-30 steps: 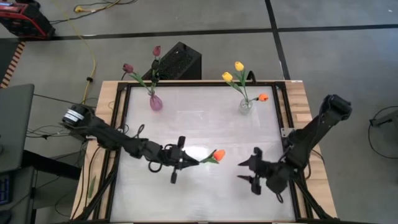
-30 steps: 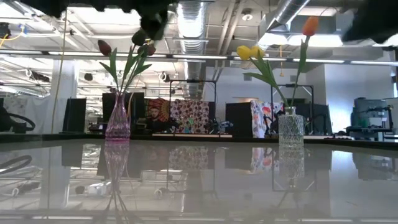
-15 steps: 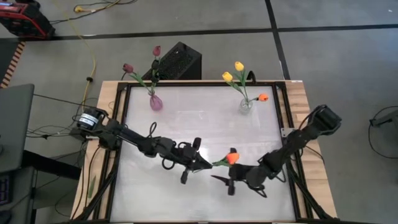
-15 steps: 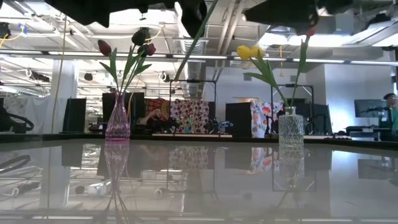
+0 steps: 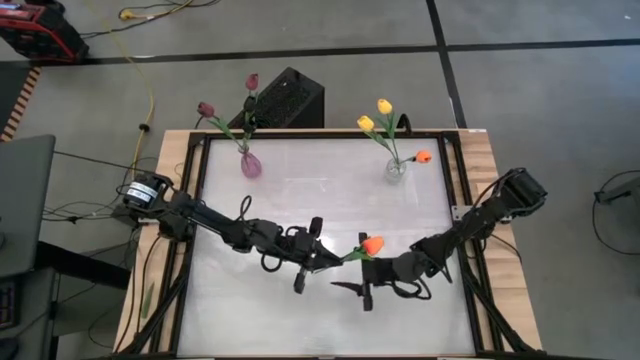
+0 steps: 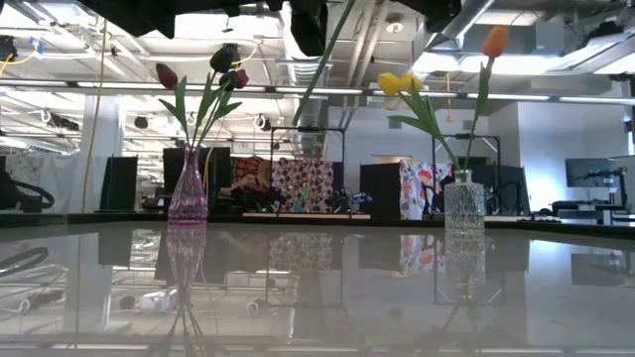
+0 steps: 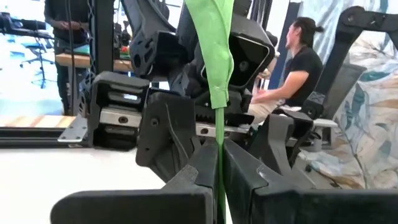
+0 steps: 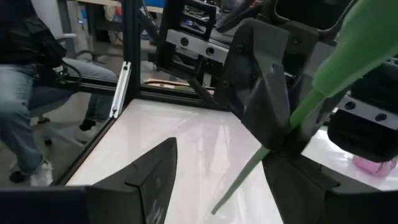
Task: Sort flowers into vase by color
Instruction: Put the orange tulip into the transparent vase
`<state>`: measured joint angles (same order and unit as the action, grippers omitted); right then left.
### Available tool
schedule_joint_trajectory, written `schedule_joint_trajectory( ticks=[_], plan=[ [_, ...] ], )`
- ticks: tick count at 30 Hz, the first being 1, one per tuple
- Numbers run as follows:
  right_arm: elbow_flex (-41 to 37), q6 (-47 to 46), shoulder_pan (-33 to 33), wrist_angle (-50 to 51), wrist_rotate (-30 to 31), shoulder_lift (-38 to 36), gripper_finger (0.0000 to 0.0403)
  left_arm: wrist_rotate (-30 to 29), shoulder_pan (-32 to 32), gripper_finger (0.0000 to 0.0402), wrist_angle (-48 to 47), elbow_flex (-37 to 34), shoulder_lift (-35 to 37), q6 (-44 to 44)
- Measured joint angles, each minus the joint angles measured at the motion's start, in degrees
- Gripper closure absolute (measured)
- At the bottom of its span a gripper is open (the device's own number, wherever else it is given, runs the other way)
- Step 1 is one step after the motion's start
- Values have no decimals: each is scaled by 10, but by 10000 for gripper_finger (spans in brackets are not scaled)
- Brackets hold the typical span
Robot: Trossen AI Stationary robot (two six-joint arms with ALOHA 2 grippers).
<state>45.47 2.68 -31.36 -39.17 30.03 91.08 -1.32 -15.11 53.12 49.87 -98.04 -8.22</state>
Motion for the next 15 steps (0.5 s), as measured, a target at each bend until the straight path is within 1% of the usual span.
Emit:
schedule_joint_trajectory(
  ticks=[4, 10, 13, 15],
  plan=[
    [0, 1, 11, -1, -21, 0, 143, -2, 1, 400, 1, 0, 0, 5],
    [0, -1, 19, -1, -21, 0, 149, -5, 5, 400, 4, 0, 0, 25],
    [0, -5, 24, -1, -19, 0, 174, -7, 5, 400, 3, 0, 0, 39],
    [0, -11, 30, 4, -15, 0, 202, -7, 5, 400, 3, 0, 0, 46]
  ],
)
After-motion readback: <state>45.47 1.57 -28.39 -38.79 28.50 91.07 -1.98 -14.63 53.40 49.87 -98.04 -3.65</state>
